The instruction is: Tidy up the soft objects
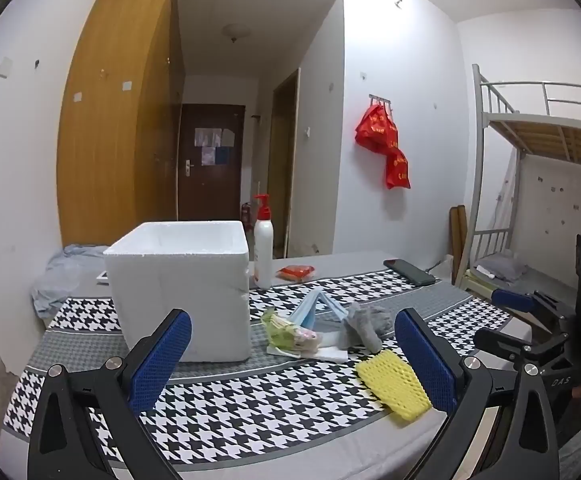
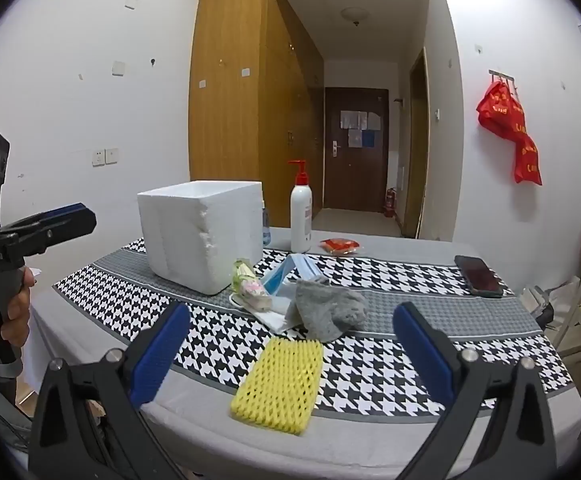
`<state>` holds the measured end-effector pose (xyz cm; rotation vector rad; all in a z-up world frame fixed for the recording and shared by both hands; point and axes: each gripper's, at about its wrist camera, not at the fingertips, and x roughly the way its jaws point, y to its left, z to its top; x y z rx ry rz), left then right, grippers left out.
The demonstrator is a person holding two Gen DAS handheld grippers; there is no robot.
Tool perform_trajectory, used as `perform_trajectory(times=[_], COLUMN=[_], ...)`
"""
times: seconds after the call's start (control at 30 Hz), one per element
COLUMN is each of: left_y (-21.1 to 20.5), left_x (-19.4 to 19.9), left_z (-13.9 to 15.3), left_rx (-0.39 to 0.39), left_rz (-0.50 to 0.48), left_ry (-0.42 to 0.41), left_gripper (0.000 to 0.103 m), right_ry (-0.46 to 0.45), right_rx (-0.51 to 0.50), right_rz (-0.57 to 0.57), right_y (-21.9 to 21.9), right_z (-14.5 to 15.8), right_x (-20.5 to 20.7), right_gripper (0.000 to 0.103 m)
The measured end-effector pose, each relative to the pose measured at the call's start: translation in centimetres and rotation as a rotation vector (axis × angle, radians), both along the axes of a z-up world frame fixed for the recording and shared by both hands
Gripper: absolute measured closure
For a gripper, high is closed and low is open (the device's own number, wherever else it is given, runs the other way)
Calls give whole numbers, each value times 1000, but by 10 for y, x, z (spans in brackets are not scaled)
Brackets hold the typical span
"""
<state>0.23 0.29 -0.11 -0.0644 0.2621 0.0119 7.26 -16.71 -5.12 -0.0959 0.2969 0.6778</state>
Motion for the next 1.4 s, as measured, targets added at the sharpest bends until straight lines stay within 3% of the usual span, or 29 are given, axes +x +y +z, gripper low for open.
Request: perform_trajectory(times=[1.4], left_y=[6], left_x=[8], left_z=[-1], left_rx=[0], left_rz=[29], left_ry=[8], left_gripper=[1], right_ry=[2], right_rx=[1], right_rz=[-9], right_y=[0], right_z=[0], right_x=[2], right_gripper=[0])
